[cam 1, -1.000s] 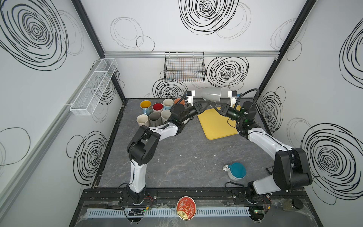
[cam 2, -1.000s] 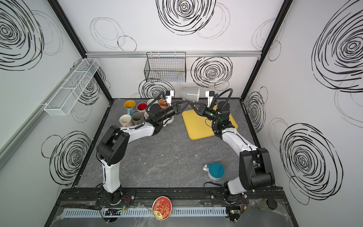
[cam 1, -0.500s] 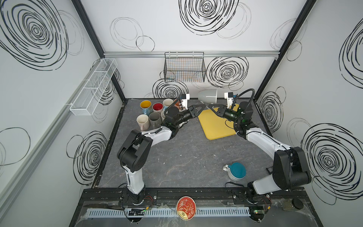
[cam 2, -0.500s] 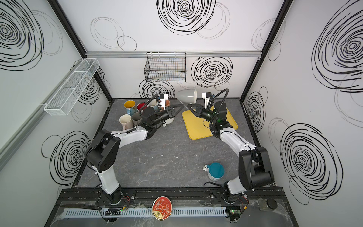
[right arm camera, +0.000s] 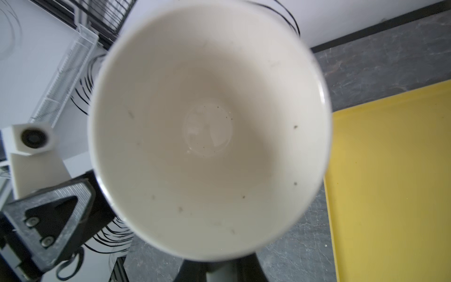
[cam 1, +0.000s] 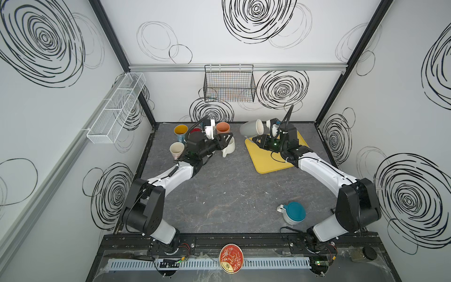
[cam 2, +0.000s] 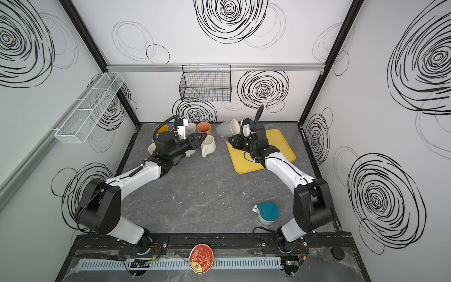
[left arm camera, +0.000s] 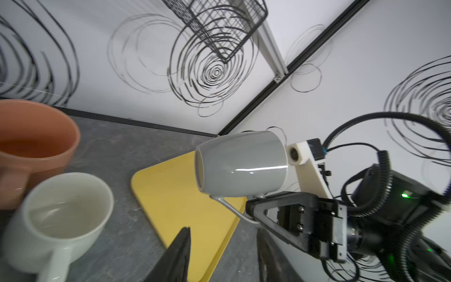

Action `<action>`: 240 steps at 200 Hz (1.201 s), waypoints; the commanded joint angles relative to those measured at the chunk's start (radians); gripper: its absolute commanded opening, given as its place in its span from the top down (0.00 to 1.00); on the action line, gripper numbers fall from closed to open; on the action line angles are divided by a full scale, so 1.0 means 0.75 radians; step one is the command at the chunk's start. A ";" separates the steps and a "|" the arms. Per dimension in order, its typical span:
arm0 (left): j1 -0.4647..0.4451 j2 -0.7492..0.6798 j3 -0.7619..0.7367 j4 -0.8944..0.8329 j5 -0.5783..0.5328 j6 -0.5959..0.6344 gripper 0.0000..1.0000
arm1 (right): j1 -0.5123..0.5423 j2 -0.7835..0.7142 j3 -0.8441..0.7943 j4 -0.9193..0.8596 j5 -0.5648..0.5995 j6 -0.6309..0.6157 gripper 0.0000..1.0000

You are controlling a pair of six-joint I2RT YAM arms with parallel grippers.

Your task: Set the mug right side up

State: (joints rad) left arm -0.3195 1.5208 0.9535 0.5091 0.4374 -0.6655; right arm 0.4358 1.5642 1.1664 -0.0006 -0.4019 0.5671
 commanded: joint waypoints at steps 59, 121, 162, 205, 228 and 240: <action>0.245 -0.233 -0.085 -0.680 -0.574 0.401 0.42 | 0.332 0.235 0.291 -0.448 0.354 -0.220 1.00; 0.323 -0.323 -0.163 -0.727 -0.688 0.437 0.22 | 0.448 0.498 0.572 -0.782 0.505 -0.219 1.00; 0.342 -0.340 -0.186 -0.717 -0.673 0.452 0.18 | 0.461 0.581 0.645 -0.860 0.533 -0.207 1.00; 0.346 -0.352 -0.189 -0.724 -0.669 0.470 0.17 | 0.461 0.662 0.720 -0.922 0.541 -0.213 0.99; 0.354 -0.362 -0.192 -0.726 -0.674 0.474 0.17 | 0.467 0.684 0.754 -0.949 0.561 -0.222 0.88; 0.359 -0.366 -0.193 -0.728 -0.674 0.479 0.17 | 0.470 0.688 0.763 -0.958 0.566 -0.226 0.81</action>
State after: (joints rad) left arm -0.0681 1.2774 0.8227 -0.0544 -0.0540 -0.3305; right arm 0.7788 2.0686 1.6924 -0.6849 -0.0086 0.4118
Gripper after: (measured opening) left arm 0.834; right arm 0.147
